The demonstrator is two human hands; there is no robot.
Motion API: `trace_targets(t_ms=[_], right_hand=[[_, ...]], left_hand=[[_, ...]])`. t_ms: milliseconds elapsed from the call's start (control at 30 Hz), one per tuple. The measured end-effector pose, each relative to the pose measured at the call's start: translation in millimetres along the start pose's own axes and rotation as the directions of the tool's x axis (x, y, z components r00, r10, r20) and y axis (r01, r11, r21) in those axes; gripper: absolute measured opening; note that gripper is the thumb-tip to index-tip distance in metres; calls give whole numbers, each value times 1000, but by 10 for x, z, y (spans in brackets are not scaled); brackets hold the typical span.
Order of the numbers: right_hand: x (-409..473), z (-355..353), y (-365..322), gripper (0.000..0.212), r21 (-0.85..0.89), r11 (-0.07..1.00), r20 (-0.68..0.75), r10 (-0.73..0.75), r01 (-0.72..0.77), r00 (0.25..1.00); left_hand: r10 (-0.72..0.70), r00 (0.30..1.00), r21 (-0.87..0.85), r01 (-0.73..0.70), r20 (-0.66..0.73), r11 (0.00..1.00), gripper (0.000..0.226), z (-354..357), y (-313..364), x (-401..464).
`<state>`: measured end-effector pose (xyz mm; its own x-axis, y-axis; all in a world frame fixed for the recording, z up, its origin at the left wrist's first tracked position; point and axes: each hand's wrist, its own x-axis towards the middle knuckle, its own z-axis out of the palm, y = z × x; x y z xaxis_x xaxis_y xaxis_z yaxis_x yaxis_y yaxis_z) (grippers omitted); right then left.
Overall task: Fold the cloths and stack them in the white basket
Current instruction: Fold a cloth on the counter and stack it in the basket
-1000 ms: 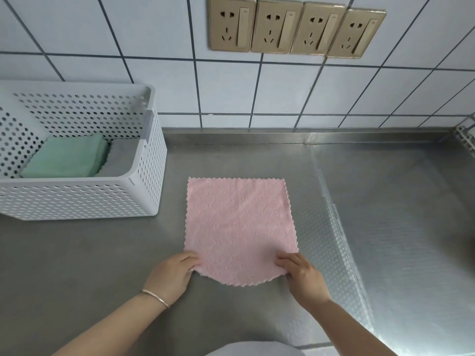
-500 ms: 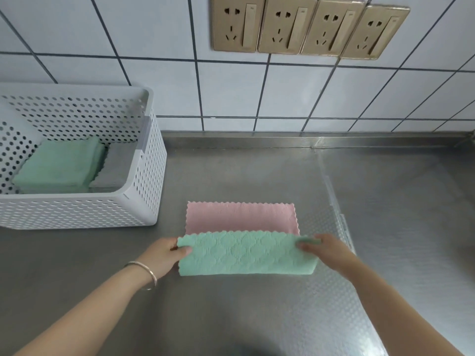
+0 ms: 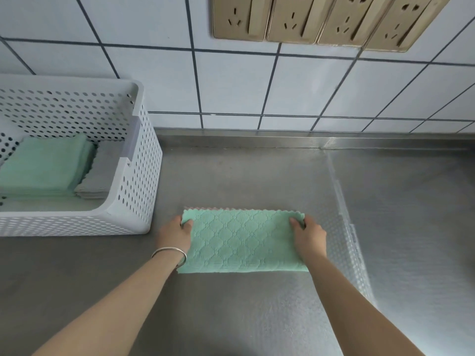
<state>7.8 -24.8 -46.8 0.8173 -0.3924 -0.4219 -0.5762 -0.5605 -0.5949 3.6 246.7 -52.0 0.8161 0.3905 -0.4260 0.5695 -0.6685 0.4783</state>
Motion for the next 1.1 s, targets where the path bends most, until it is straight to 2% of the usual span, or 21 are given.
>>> trace_targets(t_ms=[167, 433, 533, 600, 667, 733, 767, 833, 933, 1100], right_hand=[[68, 56, 32, 21, -60, 998, -61, -24, 20, 998], [105, 101, 12, 28, -175, 984, -90, -42, 26, 995], [74, 60, -31, 43, -179, 984, -77, -28, 13, 997], [17, 20, -14, 51, -198, 980, -89, -35, 17, 995], [-79, -31, 45, 58, -209, 978, -137, -40, 10, 990], [-194, -78, 142, 65, -206, 979, -178, -38, 1, 983], [-254, -91, 190, 67, -206, 979, -178, -31, -7, 984], [-391, -113, 270, 69, -186, 982, -152, 2, -31, 988], [-534, -93, 366, 71, -154, 986, -138, 38, -59, 990], [-618, -52, 364, 67, -269, 961, -116, 31, -61, 993]], left_hand=[[39, 999, 100, -36, -30, 994, 34, 43, -4, 75], [49, 997, 159, -39, -55, 987, 41, 75, 13, 106], [24, 998, 182, -12, -65, 983, 39, 56, 7, 84], [32, 989, 161, -9, -146, 987, 32, 32, -7, 25], [149, 949, 121, -120, -277, 985, 34, 72, -44, -46], [333, 879, 222, -269, -341, 937, 41, 184, -63, -160], [413, 859, 287, -331, -304, 899, 43, 246, -50, -239], [547, 825, 392, -461, -140, 796, 48, 412, 7, -419], [612, 786, 491, -569, 89, 660, 51, 645, 78, -608], [501, 850, 513, -506, 162, 694, 56, 791, 37, -615]])
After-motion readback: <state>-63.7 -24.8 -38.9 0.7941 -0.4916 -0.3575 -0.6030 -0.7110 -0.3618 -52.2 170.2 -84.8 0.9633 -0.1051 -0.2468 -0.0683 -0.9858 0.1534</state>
